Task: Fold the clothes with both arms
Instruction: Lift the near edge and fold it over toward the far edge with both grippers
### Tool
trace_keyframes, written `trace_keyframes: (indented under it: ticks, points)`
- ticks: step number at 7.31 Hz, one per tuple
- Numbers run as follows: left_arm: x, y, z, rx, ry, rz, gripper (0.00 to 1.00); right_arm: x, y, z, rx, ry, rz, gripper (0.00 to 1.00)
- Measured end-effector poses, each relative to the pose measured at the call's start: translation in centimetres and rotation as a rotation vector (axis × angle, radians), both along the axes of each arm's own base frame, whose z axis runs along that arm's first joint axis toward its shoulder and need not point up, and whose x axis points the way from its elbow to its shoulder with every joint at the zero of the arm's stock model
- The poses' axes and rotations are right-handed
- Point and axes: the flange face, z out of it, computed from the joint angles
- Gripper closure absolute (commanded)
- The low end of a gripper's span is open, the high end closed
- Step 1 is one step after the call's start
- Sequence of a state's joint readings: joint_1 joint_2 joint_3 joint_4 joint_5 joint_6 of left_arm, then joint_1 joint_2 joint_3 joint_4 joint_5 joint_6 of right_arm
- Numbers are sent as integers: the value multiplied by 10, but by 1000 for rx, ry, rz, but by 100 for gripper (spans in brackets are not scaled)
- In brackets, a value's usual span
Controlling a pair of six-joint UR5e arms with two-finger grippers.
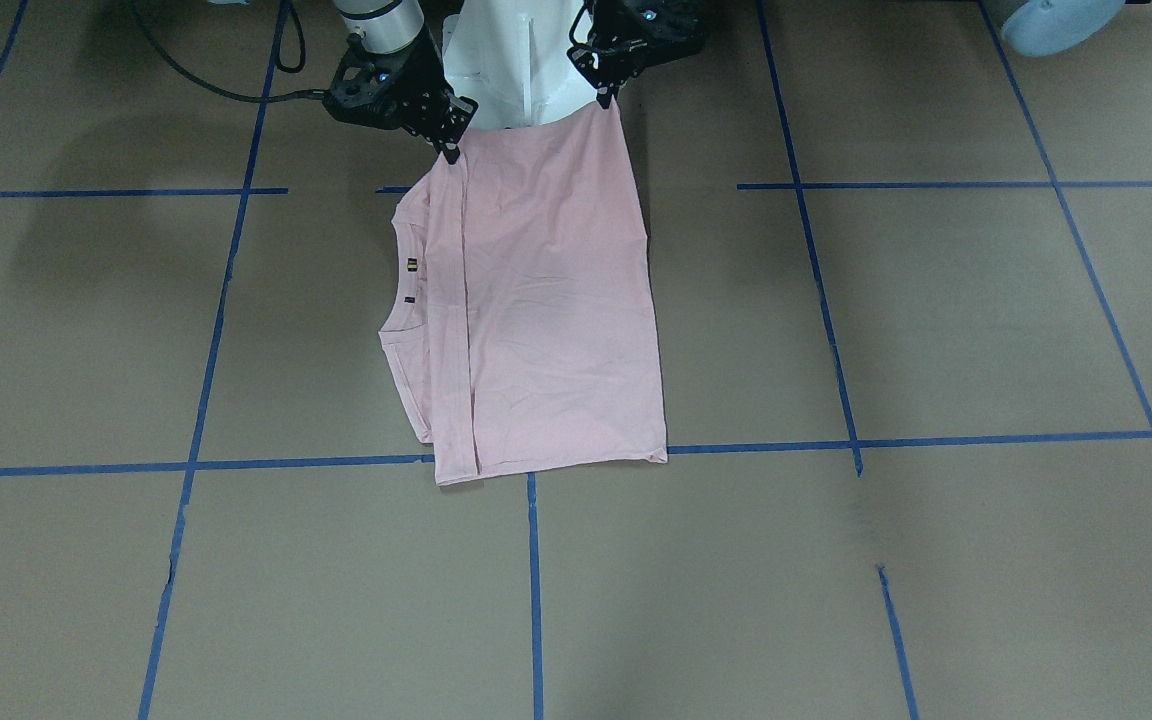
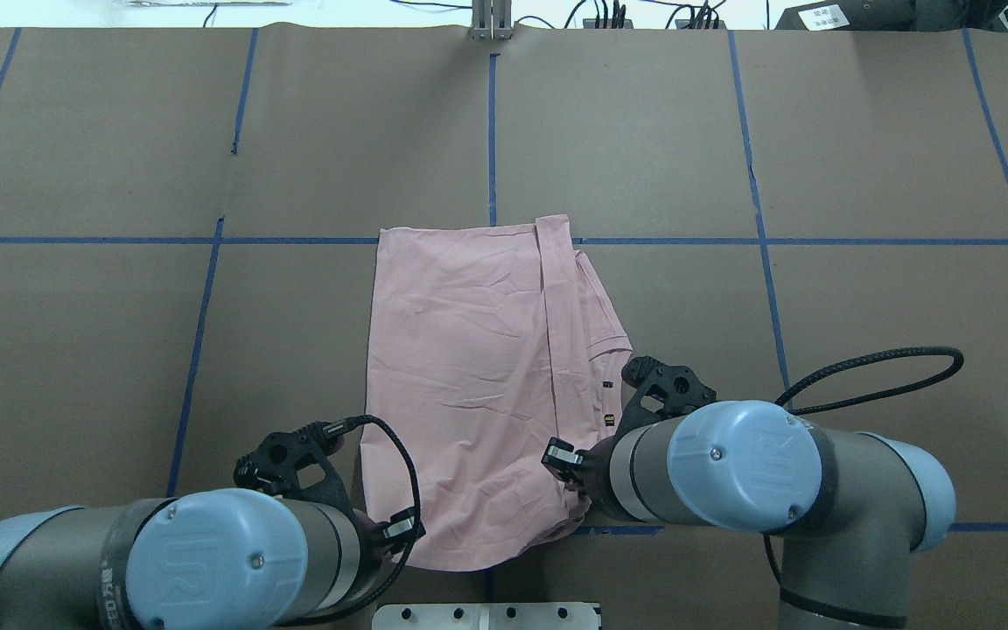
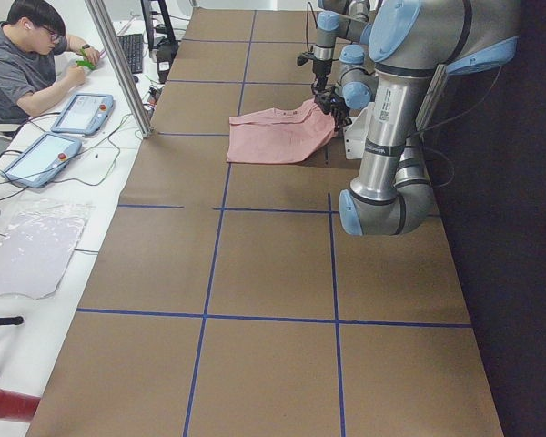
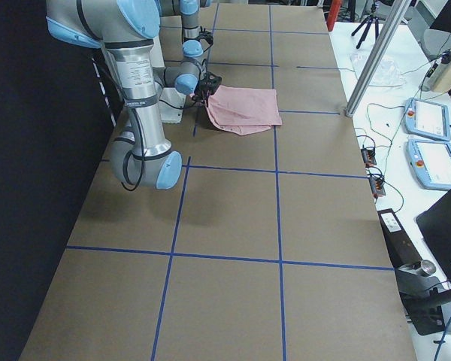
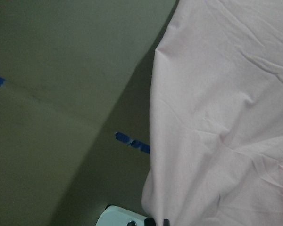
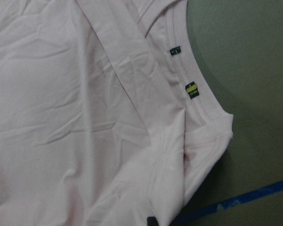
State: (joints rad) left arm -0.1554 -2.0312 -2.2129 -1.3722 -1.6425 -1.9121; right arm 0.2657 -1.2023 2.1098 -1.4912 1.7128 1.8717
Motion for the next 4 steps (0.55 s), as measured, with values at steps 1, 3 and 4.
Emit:
trace_keyframes:
  ticks: [1,3,4]
  points:
    - [-4,-26,3,44,-15,-16,100,5,-18,0,4,3,36,100]
    - [-2,-74,19,111,-57,-39,100,8,-52,5,17,24,86,100]
    - [-1,-88,21,126,-51,-52,100,6,-65,4,23,30,103,100]
